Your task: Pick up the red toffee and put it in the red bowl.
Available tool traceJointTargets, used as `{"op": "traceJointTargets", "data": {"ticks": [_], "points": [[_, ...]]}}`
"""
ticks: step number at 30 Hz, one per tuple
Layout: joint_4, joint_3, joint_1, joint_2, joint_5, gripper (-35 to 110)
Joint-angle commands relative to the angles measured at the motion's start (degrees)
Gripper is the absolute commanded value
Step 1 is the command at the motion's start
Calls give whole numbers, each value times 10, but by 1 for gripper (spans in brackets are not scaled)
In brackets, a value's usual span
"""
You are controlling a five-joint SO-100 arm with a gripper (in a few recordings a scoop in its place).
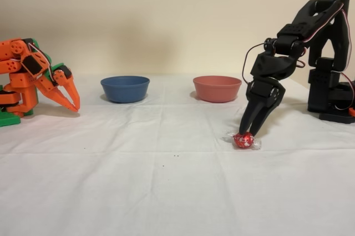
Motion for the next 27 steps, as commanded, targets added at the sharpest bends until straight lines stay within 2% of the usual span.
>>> {"op": "traceJointTargets", "data": {"ticks": [1, 27], "points": [[-11, 2, -10, 11, -5, 27], [-54, -16, -15, -56, -13, 26]]}}
